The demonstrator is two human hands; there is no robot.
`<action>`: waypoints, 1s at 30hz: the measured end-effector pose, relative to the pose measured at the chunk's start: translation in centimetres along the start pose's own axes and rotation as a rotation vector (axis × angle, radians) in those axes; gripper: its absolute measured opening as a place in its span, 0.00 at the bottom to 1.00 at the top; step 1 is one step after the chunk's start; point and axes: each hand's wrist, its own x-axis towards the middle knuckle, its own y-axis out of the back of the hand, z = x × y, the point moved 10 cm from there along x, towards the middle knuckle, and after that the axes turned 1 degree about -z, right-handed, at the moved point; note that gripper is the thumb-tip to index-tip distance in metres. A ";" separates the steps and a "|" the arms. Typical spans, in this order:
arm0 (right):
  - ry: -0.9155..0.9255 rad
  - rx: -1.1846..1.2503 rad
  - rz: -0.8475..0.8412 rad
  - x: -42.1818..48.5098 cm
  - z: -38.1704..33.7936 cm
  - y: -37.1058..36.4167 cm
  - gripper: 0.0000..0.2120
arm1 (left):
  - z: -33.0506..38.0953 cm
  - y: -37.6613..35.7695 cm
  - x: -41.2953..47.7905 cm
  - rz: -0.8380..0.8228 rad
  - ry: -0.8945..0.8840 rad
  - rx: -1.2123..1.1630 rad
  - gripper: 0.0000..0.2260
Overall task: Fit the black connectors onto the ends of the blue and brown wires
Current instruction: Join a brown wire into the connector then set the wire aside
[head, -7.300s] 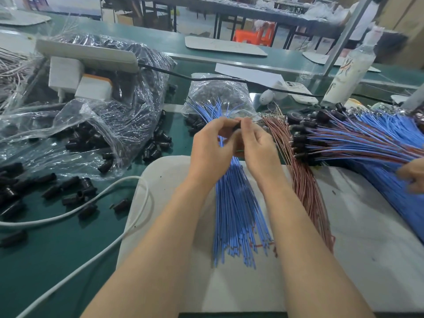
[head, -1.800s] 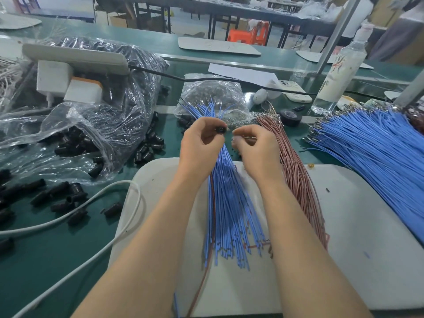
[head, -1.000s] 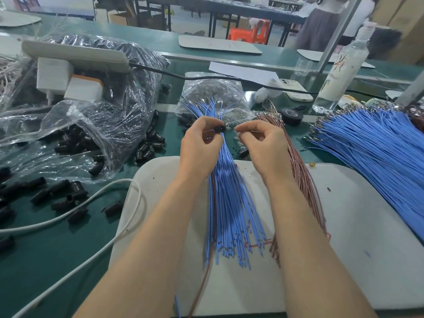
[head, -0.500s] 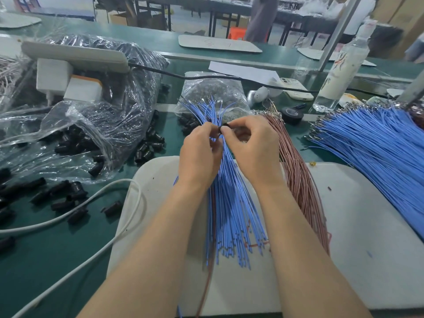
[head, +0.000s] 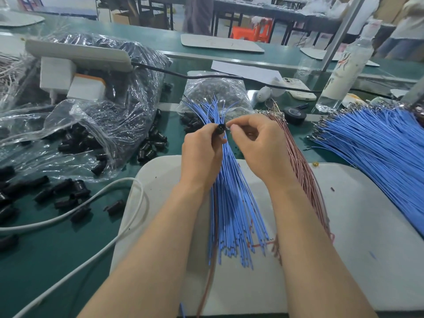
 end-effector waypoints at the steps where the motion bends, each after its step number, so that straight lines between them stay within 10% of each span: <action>1: -0.013 0.021 -0.001 0.1 0.1 0.3 0.06 | 0.0 -0.1 0.0 -0.007 0.001 -0.024 0.06; 30: 0.143 -0.199 0.031 0.0 -1.4 0.6 0.06 | 0.8 -0.9 -0.1 -0.088 -0.040 0.168 0.09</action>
